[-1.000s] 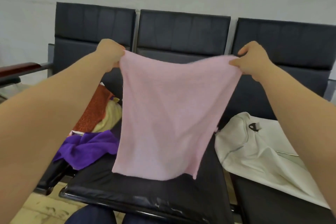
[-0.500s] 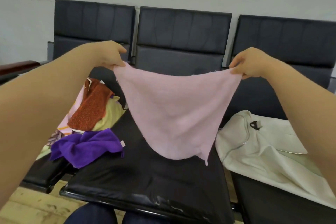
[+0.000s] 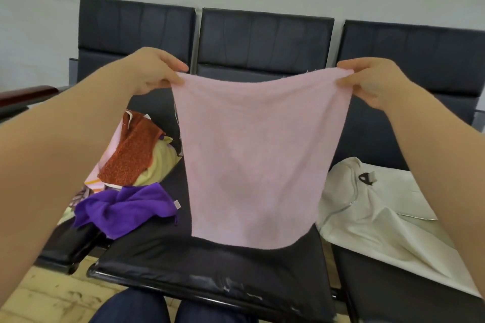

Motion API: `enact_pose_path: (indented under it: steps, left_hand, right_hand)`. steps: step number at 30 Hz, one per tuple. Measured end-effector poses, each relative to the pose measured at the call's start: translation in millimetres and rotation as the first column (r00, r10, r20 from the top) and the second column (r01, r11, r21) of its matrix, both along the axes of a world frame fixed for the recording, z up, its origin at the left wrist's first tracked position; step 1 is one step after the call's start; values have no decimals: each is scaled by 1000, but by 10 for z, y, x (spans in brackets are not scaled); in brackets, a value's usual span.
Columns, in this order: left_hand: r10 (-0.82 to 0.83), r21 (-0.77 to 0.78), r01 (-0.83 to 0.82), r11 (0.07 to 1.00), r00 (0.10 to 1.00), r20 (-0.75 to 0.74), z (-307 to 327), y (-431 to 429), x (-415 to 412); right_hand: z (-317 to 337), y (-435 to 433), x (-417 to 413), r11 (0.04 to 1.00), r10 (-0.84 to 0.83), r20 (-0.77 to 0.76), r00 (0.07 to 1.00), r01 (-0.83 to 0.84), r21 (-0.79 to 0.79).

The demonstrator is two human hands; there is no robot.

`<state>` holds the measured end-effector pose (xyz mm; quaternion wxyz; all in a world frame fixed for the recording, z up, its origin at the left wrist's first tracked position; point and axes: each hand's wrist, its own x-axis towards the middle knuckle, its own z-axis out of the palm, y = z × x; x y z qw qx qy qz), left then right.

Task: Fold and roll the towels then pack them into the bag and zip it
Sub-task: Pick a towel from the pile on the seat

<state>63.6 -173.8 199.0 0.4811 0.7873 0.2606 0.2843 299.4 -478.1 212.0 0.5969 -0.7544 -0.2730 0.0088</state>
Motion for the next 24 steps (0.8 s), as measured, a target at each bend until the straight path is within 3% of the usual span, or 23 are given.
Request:
enact_pose_path:
  steps: [2,3,6,8,9,12,15,18,21,24]
  left_hand:
    - [123,257,-102,961,990,-68,-25,19,9]
    - [192,387,-147,910,978,-80,-35,27,28]
    - [331,644,-197,739,939,-92,-60,20,100]
    - [362,633,-221,742,927,-101,-88,14,146]
    - [346,567,-241,788,935,-82,-105,4,163]
    - [207,186,-217,958,975,76,-136,-32,164]
    - [38,-77,-22,997,976,214,-127,-36,88]
    - [-102,13,102,995,988,117,-123,-29,11]
    - [18,372,32,928,991,-131,-140,3,-17]
    - [131,420,-117,900,991,-4,-165,58,24]
  right_hand:
    - [12,-31,-3,945,-106,284,953,185,-269]
    - [18,-44,5,914,-107,367,924,236,-330]
    - [31,-50,-8,928,-40,363,931,169,-332]
    - [43,-55,-29,960,-5,275,961,81,-268]
    - [47,-61,-41,972,1,242,970,56,-226]
    - [66,-99,-56,993,-7,190,982,28,-111]
    - [87,-134,-31,995,-41,180,983,57,-81]
    - [118,-173,10,994,-51,183,982,67,-82]
    - [149,-205,43,992,-50,198,979,72,-102]
    - [185,-228,60,994,-36,199,979,56,-93]
